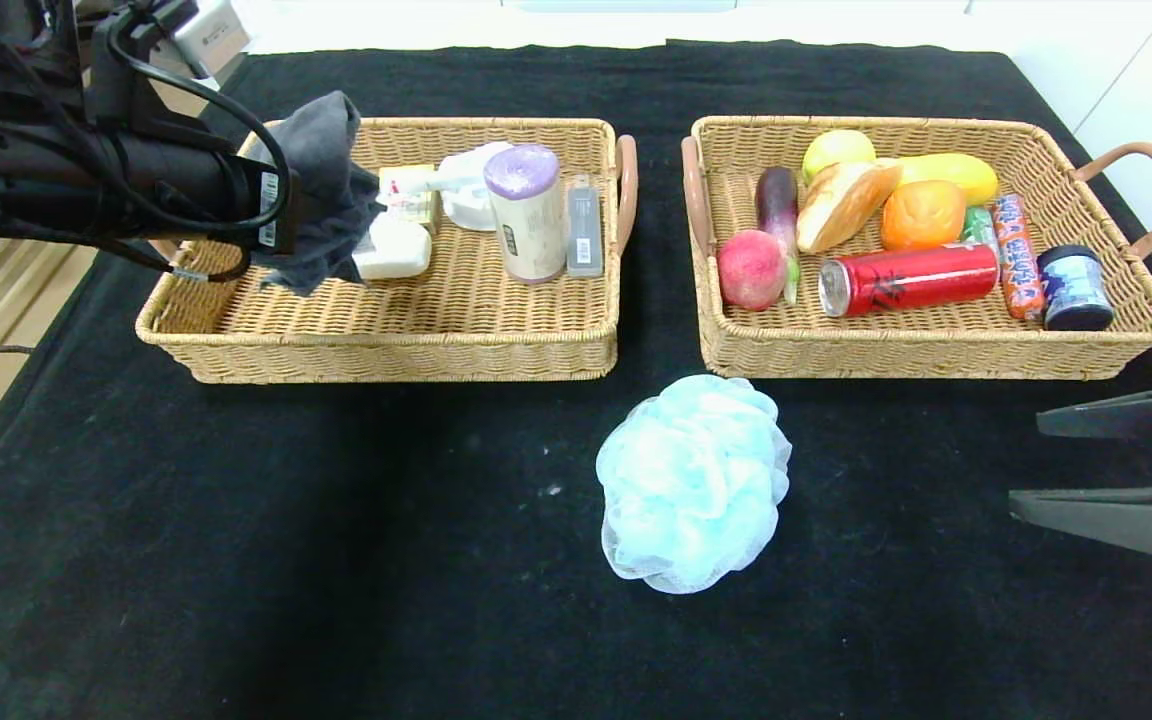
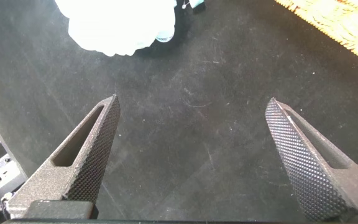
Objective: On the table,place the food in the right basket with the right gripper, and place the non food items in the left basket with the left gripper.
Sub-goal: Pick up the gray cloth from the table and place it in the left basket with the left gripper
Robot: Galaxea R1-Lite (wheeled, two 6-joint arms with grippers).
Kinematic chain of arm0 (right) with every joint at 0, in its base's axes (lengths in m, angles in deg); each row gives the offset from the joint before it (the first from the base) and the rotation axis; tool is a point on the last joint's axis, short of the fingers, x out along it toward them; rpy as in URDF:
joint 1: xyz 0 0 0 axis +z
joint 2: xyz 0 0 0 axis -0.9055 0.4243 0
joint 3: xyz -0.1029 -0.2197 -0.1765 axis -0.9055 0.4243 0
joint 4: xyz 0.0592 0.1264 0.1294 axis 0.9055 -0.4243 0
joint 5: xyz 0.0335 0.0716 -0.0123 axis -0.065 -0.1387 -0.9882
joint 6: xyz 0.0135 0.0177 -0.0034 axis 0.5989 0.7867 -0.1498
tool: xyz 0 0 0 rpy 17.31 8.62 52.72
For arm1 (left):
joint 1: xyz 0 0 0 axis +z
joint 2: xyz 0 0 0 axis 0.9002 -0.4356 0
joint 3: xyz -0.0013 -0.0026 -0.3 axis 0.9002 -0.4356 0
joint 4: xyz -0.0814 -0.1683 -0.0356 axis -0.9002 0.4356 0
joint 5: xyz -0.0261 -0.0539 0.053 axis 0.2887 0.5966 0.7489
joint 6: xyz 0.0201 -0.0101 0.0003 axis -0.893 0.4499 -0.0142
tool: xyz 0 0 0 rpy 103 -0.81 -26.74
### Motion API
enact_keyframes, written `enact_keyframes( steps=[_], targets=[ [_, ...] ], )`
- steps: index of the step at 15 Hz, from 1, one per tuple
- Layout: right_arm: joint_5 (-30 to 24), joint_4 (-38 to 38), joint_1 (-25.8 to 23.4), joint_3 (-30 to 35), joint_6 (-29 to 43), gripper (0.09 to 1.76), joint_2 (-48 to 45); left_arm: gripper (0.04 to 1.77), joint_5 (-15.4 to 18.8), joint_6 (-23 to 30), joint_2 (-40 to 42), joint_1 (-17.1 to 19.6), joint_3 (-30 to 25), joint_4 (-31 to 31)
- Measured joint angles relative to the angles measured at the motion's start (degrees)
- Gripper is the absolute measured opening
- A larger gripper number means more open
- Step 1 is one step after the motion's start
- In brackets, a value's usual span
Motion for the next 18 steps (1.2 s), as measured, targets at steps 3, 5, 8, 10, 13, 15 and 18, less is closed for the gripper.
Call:
enact_keyframes(
  steps=[3,5,8,10,13,15,18],
  targets=[
    [0.0,0.0,0.0,0.0,0.0,1.71,0.0,0.27,2.1,1.7,-3.3,3.2,3.5,-0.1],
    [0.0,0.0,-0.1,0.0,0.0,1.71,0.0,0.27,2.2,2.3,-4.6,4.3,4.5,-0.1],
    [0.0,0.0,-0.1,0.0,0.0,1.71,0.0,0.37,2.3,2.2,-5.4,4.7,4.9,-0.1],
    [0.0,0.0,-0.1,0.0,0.0,1.71,0.0,0.68,2.9,2.2,-5.5,4.7,4.9,-0.1],
    [0.0,0.0,-0.1,0.0,0.0,1.71,0.0,1.01,4.3,2.4,-5.4,4.7,4.8,0.0],
    [0.0,0.0,-0.1,0.0,0.0,1.71,0.0,1.17,4.3,2.4,-5.4,4.7,4.5,0.1],
    [0.0,0.0,-0.1,0.0,0.0,1.71,0.0,1.35,4.3,2.4,-5.4,4.7,4.5,0.1]
  ],
)
